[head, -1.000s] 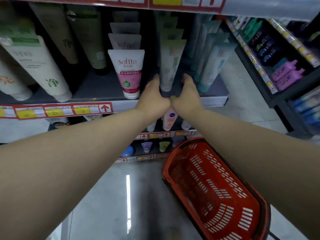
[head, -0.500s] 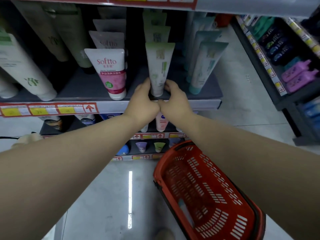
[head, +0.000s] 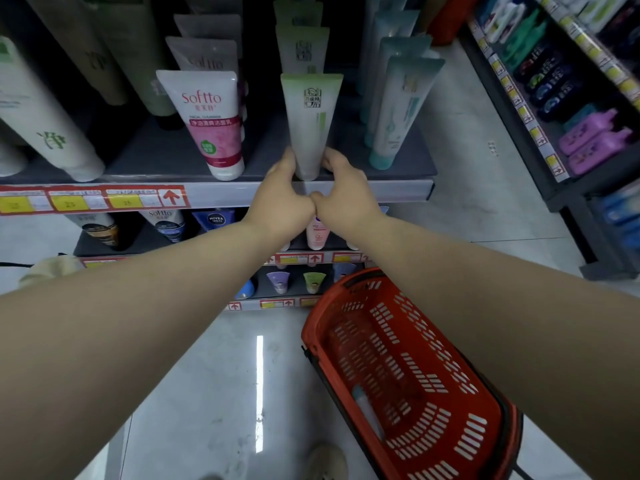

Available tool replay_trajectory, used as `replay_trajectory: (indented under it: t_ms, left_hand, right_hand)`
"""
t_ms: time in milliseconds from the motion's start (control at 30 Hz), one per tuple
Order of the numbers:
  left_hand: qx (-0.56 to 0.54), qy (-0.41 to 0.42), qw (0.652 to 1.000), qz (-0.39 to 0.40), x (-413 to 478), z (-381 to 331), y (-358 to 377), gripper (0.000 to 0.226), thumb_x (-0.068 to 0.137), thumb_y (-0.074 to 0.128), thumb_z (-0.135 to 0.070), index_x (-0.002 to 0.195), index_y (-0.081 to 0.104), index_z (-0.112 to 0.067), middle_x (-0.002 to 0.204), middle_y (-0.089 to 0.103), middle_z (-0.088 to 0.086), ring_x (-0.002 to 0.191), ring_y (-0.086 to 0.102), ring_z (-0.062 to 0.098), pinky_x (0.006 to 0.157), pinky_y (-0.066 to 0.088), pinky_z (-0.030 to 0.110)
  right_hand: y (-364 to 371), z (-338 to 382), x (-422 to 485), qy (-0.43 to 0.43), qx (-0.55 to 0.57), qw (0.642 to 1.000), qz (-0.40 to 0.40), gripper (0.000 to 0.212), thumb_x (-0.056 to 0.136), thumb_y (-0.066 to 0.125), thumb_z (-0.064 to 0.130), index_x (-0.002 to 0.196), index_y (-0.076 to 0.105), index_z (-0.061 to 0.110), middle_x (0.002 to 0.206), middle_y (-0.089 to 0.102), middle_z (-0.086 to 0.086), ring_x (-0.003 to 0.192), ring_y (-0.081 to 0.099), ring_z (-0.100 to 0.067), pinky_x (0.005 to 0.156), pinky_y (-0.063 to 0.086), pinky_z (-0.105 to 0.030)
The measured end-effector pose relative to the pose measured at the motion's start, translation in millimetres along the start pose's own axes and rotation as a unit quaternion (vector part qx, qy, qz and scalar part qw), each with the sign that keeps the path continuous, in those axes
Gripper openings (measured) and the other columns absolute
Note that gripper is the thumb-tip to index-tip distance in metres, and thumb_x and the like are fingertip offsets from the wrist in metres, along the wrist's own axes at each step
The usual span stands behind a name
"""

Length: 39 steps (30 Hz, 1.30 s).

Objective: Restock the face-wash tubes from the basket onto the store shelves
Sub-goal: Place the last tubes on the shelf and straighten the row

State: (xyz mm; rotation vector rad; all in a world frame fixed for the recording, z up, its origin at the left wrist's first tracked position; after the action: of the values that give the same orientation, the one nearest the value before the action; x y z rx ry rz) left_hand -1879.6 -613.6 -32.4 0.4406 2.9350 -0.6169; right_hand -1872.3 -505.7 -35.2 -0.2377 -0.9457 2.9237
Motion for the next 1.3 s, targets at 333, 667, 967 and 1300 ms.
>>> replay_trajectory:
  t_ms: [333, 667, 967, 1300]
  left_hand:
    - [0.023, -0.01, 1.0, 0.016, -0.8, -5.6, -3.0, 0.096, 0.057, 0.046, -0.018, 0.15, 0.024, -0.024, 0.148, 0.039, -0.002, 0.137, 0.036, 0.01, 0.115, 0.031, 0.033]
    - [0.109, 0.04, 0.992, -0.047, -28.7, -39.9, 24.8, 0.056, 0.084, 0.045, 0.005, 0.138, 0.035, -0.005, 0.137, 0.038, 0.011, 0.126, 0.042, 0.02, 0.101, 0.028, 0.015]
    - [0.081, -0.001, 0.996, 0.047, 15.7, -67.5, 70.3, 0.068, 0.086, 0.049, 0.007, 0.147, 0.021, -0.006, 0.15, 0.032, 0.011, 0.127, 0.036, 0.011, 0.076, 0.022, -0.004]
    - [0.03, 0.023, 0.998, 0.041, 23.0, -64.9, 84.5, 0.068, 0.079, 0.048, 0.013, 0.141, 0.035, -0.014, 0.13, 0.05, 0.006, 0.105, 0.046, 0.006, 0.06, 0.035, -0.007]
  right_hand:
    - [3.8, 0.7, 7.0, 0.012, -0.004, 0.999, 0.041, 0.084, 0.08, 0.06, 0.017, 0.152, 0.018, 0.02, 0.148, 0.037, -0.01, 0.138, 0.033, -0.022, 0.114, 0.032, -0.038]
    - [-55.4, -6.4, -8.0, 0.037, -0.031, 0.989, -0.143, 0.042, 0.083, 0.055, 0.013, 0.125, 0.05, 0.009, 0.109, 0.058, -0.007, 0.113, 0.048, -0.026, 0.091, 0.044, -0.035]
    - [-93.6, -39.7, 14.3, 0.081, -0.033, 0.987, -0.134, 0.055, 0.088, 0.053, 0.011, 0.14, 0.037, 0.009, 0.135, 0.05, -0.011, 0.129, 0.039, -0.028, 0.092, 0.033, -0.022]
    - [-81.8, -53.5, 16.0, 0.039, 0.042, 0.994, -0.097, 0.055, 0.083, 0.05, 0.004, 0.136, 0.047, 0.017, 0.125, 0.062, -0.004, 0.116, 0.057, -0.018, 0.1, 0.048, -0.036]
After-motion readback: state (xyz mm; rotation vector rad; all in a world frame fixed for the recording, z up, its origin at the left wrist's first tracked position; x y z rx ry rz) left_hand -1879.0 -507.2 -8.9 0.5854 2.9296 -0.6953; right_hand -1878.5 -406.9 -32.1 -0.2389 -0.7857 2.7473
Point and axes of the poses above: each hand's wrist, its own x-axis towards the middle knuckle, its own y-axis out of the palm, z = x × y, the point moved 4 cm from there along x, towards the middle knuckle
